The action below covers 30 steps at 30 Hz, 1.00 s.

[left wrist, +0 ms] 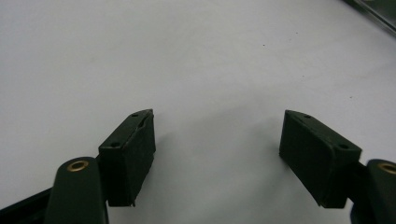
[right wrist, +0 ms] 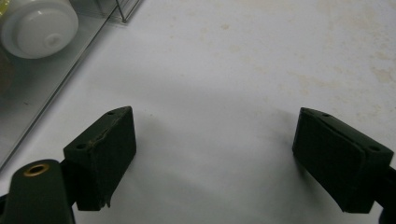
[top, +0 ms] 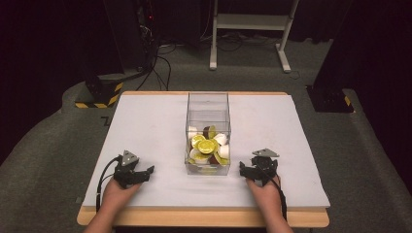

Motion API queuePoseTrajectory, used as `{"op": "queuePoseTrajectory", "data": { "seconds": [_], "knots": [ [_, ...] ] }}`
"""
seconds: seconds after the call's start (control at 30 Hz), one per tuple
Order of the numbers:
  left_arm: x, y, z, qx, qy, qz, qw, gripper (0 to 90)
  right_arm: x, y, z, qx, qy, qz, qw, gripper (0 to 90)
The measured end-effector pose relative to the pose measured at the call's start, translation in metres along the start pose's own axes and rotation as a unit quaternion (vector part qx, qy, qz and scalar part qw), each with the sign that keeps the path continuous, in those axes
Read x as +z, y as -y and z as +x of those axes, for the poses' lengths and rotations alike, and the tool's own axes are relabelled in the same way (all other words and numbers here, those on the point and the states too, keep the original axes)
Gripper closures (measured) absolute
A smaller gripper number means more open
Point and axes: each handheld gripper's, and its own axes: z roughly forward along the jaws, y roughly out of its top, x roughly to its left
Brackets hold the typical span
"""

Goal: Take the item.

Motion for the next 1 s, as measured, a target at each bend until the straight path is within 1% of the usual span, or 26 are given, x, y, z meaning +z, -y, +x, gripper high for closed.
{"op": "queuePoseTrajectory", "data": {
  "seconds": [0.2,0.23,0.37,0.63,0.8,0.97,1.0],
  "knots": [
    [0.0004,0.0,-0.0004,-0.003,0.0,-0.003,1.0,27.0,0.0,0.0,0.0,0.0,0.0,0.0,1.0,13.3],
    [-0.0001,0.0,0.0001,0.001,0.0,0.0,1.0,27.0,0.0,0.0,0.0,0.0,0.0,0.0,1.0,13.3],
    [-0.0001,0.0,0.0001,0.001,0.0,0.001,1.0,27.0,0.0,-0.0001,0.0,0.001,0.0,0.0,1.0,13.4],
    [0.0004,-0.0001,-0.0003,-0.003,0.0,-0.002,1.0,27.0,-0.0007,-0.0002,0.0,-0.003,-0.001,0.001,1.0,13.9],
    [0.0003,-0.0001,-0.0002,-0.002,0.0,-0.002,1.0,27.0,-0.002,-0.0008,-0.0005,-0.017,-0.009,0.003,0.9998,13.6],
    [0.0004,-0.0001,-0.0003,-0.002,0.0,-0.002,1.0,27.0,-0.0048,-0.0013,-0.0004,-0.019,-0.015,-0.004,0.9997,13.1],
    [0.0003,-0.0001,-0.0002,-0.001,0.0,-0.002,1.0,27.0,-0.0066,-0.0015,-0.0001,-0.021,-0.017,-0.009,0.9996,13.1]
  ]
}}
